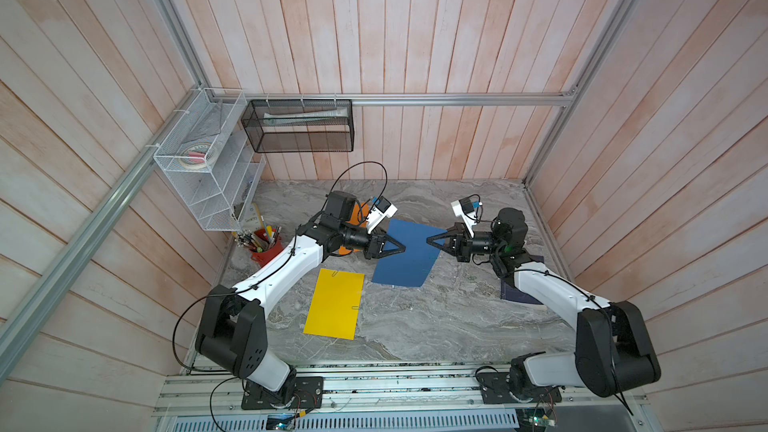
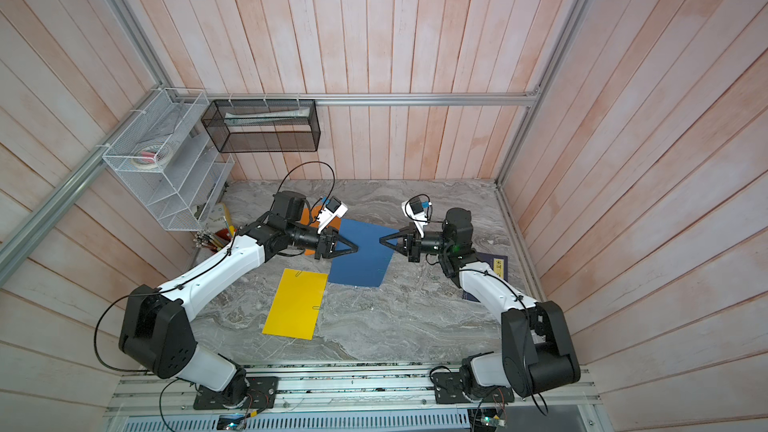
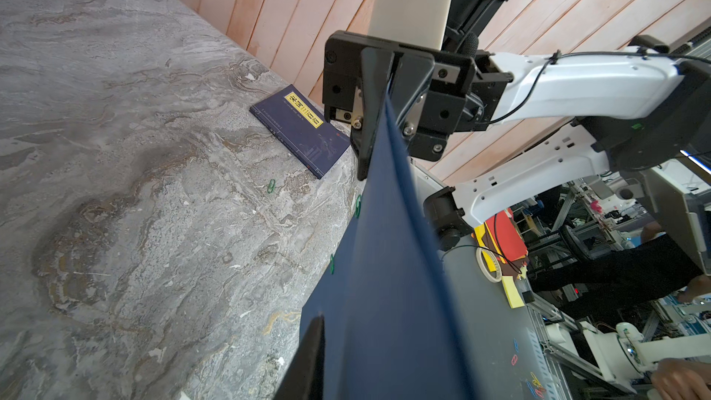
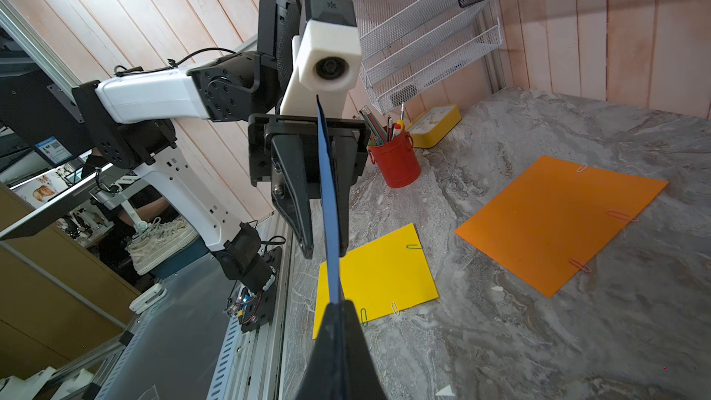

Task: Unclip the paperclips from the documents
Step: Adjust the document.

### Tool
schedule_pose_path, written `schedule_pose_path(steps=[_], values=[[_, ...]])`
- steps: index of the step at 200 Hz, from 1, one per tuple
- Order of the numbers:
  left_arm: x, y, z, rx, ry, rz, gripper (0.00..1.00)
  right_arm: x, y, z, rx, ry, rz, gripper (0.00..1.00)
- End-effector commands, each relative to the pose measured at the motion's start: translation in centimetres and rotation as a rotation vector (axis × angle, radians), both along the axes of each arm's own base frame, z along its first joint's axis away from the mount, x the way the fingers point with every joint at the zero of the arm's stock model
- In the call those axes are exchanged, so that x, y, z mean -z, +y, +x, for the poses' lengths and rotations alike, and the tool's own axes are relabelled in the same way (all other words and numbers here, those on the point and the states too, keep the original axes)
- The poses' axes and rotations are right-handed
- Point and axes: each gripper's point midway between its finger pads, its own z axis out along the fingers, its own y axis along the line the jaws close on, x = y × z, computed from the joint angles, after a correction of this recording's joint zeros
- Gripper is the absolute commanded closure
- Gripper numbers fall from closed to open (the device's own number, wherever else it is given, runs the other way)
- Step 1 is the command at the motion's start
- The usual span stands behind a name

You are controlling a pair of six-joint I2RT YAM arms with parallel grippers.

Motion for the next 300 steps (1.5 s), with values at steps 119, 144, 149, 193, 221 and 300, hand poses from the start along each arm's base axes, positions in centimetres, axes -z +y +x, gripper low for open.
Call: schedule_pose_path(steps=[119, 144, 149, 193, 221, 300], values=[[1.7, -0.3, -0.4, 0.004, 0.014, 0.031, 0.99, -1.1, -0.3, 0.0, 0.012, -0.046, -0.023, 0.94], [1.3, -0.2, -0.5, 0.001, 0.004, 0.022, 1.0, -0.8, -0.3, 0.0, 0.017, -0.037, -0.029, 0.74], [1.2, -0.1, -0.5, 0.001, 0.0, 0.019, 1.0, -0.6, -0.3, 0.0, 0.018, -0.034, -0.031, 0.71], [-0.2, 0.3, -0.8, 0.009, -0.029, -0.014, 1.0, 0.3, -0.3, -0.5, 0.007, -0.001, -0.037, 0.61], [-0.7, 0.4, -0.9, 0.013, -0.033, -0.019, 1.0, 1.5, -0.1, -0.9, -0.001, 0.028, -0.048, 0.6], [-1.0, 0.6, -0.8, 0.007, -0.043, -0.018, 1.0, 2.7, 0.2, -2.5, -0.036, 0.065, -0.049, 0.61]])
